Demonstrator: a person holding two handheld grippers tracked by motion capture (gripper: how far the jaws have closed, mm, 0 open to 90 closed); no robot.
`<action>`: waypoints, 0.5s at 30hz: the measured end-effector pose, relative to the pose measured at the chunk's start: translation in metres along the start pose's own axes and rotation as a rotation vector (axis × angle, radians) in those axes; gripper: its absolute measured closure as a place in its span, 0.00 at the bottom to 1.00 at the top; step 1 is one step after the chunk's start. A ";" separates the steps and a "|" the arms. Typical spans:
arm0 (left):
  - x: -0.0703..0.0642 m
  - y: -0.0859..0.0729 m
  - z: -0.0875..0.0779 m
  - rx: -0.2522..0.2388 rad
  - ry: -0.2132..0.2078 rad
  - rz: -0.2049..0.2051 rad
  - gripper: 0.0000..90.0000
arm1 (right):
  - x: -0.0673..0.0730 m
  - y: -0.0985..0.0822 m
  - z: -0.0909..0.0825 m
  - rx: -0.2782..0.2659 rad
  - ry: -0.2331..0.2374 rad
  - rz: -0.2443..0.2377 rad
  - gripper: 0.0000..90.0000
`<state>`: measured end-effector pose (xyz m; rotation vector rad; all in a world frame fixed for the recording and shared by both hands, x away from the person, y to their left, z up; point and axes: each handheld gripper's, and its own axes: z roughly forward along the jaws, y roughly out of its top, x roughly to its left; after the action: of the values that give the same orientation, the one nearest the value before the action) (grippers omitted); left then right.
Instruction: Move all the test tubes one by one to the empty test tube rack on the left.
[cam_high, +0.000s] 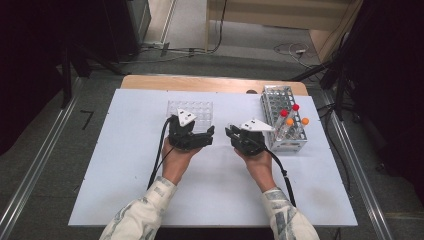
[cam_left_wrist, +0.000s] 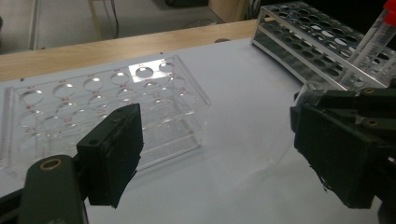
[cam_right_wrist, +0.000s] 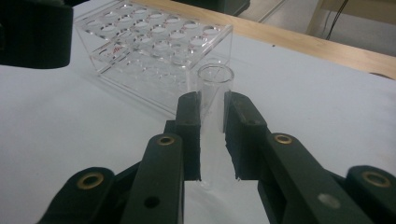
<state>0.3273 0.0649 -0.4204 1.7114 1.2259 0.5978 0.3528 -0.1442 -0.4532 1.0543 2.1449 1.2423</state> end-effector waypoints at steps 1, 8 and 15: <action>-0.001 0.001 0.001 -0.001 -0.006 0.001 0.21 | 0.000 0.000 0.001 0.000 0.001 0.001 0.81; -0.012 0.006 0.007 -0.006 -0.075 0.024 0.38 | 0.009 0.004 0.006 -0.006 0.017 -0.008 0.81; -0.017 0.009 0.013 0.007 -0.132 0.035 0.59 | 0.021 0.009 0.009 -0.016 0.042 -0.028 0.81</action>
<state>0.3350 0.0433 -0.4159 1.7528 1.1086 0.4933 0.3494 -0.1201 -0.4499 0.9966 2.1692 1.2774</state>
